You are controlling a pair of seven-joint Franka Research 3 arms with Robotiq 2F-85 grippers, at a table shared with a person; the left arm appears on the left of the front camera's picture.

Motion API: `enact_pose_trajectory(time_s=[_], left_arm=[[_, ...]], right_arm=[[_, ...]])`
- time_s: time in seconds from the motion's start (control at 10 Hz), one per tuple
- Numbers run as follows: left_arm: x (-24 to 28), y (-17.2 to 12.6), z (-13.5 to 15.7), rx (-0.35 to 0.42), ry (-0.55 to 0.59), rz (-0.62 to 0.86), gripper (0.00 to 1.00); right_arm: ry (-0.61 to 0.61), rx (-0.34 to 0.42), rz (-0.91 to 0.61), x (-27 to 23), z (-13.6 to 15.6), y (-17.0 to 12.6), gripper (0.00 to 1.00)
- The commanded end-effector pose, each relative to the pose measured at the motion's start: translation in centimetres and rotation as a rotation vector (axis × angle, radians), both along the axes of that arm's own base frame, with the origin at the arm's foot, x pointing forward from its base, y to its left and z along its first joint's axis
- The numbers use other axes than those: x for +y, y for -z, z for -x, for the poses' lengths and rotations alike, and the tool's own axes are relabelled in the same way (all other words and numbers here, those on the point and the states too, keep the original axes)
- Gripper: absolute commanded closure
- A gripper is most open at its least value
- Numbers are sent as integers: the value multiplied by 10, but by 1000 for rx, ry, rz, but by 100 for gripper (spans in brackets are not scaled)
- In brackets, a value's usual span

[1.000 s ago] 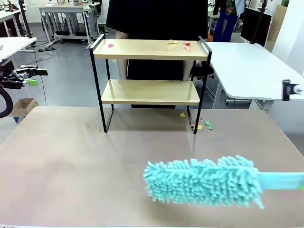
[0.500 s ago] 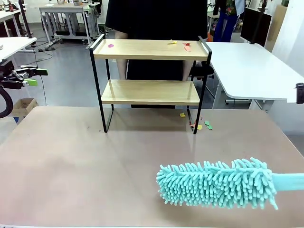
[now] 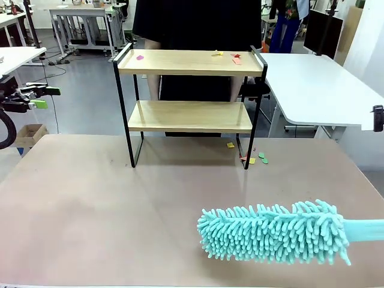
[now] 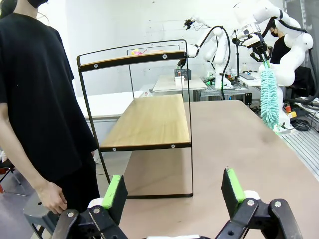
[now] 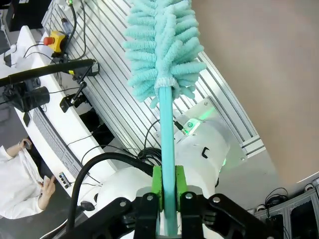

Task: Clean the shelf.
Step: Clean the specific section of the Shelf indicated by the human with the Duster.

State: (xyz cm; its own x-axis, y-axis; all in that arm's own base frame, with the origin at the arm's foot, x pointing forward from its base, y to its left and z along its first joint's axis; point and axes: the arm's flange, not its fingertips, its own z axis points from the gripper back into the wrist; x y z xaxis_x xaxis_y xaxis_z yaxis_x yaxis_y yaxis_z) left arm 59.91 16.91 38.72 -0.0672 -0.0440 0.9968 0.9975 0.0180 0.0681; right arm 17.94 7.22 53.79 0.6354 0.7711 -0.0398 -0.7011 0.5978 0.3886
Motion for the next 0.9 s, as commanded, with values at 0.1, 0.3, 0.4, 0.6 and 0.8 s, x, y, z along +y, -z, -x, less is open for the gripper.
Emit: enact_pose_trajectory(time_s=[0.1, 0.3, 0.4, 0.6, 0.8], left_arm=[[0, -2, 1, -9, 3, -3, 0], [0, -2, 1, -9, 3, -3, 0], [0, -2, 1, -9, 3, -3, 0], [0, -2, 1, -9, 3, -3, 0], [0, -2, 1, -9, 3, -3, 0]], right_arm=[[1, 7, -16, 2, 1, -1, 87], [1, 7, -16, 2, 1, -1, 87], [1, 7, -16, 2, 1, -1, 87], [1, 7, -16, 2, 1, -1, 87], [1, 7, -16, 2, 1, -1, 87]])
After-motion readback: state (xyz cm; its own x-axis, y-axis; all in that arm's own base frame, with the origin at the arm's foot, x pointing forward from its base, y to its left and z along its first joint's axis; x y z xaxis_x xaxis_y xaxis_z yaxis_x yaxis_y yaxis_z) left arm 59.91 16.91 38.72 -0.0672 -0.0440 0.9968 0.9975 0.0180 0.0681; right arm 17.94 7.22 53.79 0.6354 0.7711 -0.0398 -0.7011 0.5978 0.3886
